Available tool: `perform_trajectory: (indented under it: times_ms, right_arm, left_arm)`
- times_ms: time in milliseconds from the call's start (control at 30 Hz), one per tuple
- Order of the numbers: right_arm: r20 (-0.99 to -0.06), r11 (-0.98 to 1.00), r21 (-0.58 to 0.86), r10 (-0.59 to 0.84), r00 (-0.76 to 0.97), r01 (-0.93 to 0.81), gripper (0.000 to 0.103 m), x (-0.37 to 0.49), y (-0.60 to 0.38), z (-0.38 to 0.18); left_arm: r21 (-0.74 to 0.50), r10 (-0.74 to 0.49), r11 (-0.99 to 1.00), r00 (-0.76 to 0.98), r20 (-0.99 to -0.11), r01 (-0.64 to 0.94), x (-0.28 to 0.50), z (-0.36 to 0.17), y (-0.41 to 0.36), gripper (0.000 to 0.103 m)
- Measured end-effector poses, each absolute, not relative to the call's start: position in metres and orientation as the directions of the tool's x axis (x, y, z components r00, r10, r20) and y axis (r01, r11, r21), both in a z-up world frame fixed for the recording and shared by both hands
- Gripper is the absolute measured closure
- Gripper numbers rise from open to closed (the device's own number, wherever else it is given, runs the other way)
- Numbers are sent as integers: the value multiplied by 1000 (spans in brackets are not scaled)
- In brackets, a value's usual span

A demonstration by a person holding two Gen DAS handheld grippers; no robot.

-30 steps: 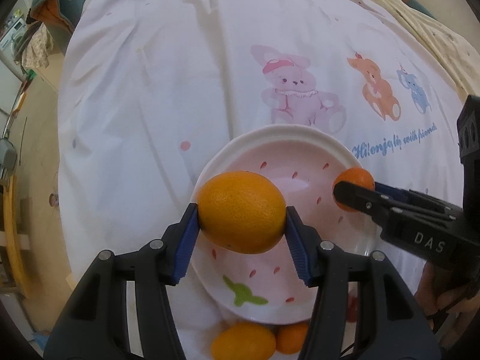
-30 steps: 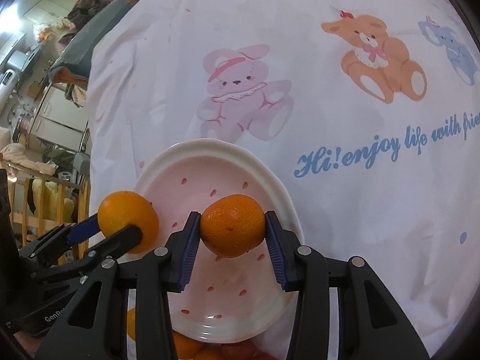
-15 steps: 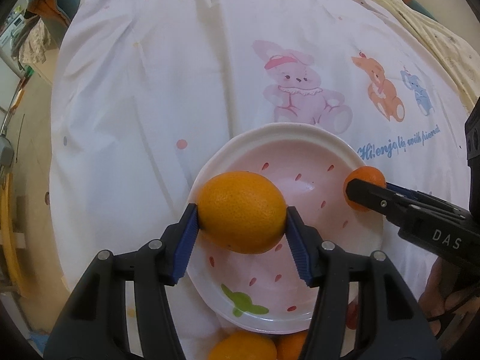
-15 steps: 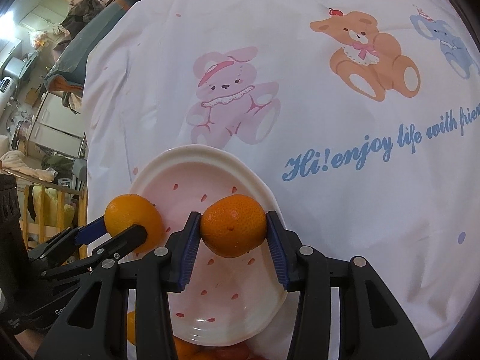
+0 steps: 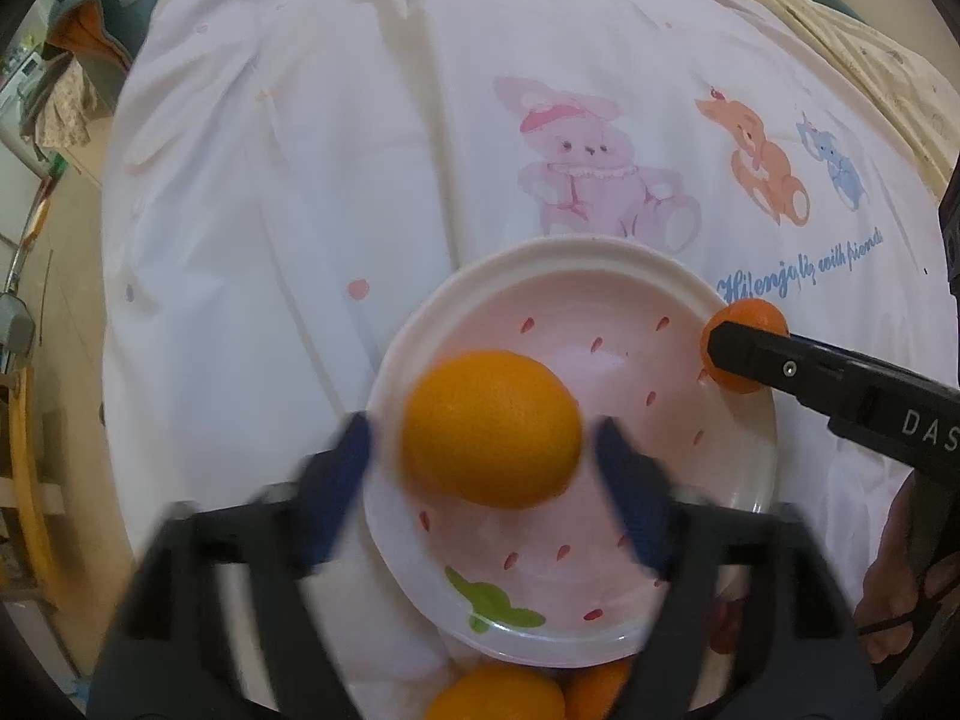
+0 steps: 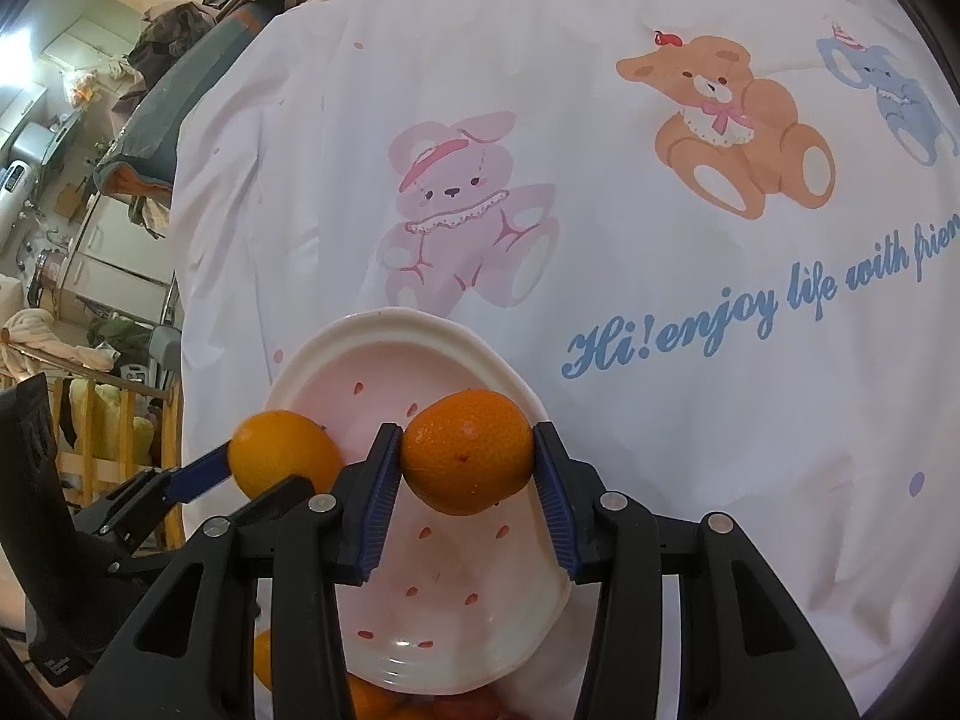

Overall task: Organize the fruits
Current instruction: 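Lower the orange and mandarin into the pink plate, opening both tools, then lift both open tools away from the plate toward the fruit cluster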

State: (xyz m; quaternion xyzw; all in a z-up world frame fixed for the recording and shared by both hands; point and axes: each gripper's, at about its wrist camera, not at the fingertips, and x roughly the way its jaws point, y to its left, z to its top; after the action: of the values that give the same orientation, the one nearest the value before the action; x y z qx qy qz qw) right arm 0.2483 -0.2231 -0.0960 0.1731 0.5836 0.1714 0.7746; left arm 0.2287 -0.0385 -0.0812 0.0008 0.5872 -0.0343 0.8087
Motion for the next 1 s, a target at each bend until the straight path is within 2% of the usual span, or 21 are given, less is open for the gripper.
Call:
perform_trajectory:
  times_ms: [100, 133, 167, 267, 633, 767, 1000]
  right_arm:
    - [-846, 883, 466, 463, 263, -54, 56, 249, -225, -95]
    - [-849, 886, 461, 456, 268, -48, 48, 249, -226, -94]
    - [-848, 888, 457, 451, 278, -45, 34, 249, -227, -92]
    - [-830, 887, 459, 451, 327, -56, 20, 247, -231, -78]
    - [-805, 905, 415, 413, 425, -92, 18, 225, -239, -31]
    - [-807, 914, 398, 391, 442, -82, 10, 207, -243, -18]
    - [-803, 918, 385, 385, 454, -98, 9, 161, -247, -4]
  left_arm:
    - [-42, -59, 998, 332, -941, 56, 228, -75, -37, 10]
    - [-44, -60, 997, 330, -942, 55, 228, -74, -36, 10]
    - [-43, -58, 998, 330, -942, 53, 227, -73, -36, 10]
    - [-34, -48, 998, 345, -938, 47, 223, -68, -35, 10]
    - [-29, -39, 999, 444, -895, 28, 192, -27, -27, 10]
    - [-15, -24, 1000, 460, -888, 23, 179, -11, -22, 10]
    - [-7, -11, 1000, 494, -869, 11, 148, 8, -17, 10]
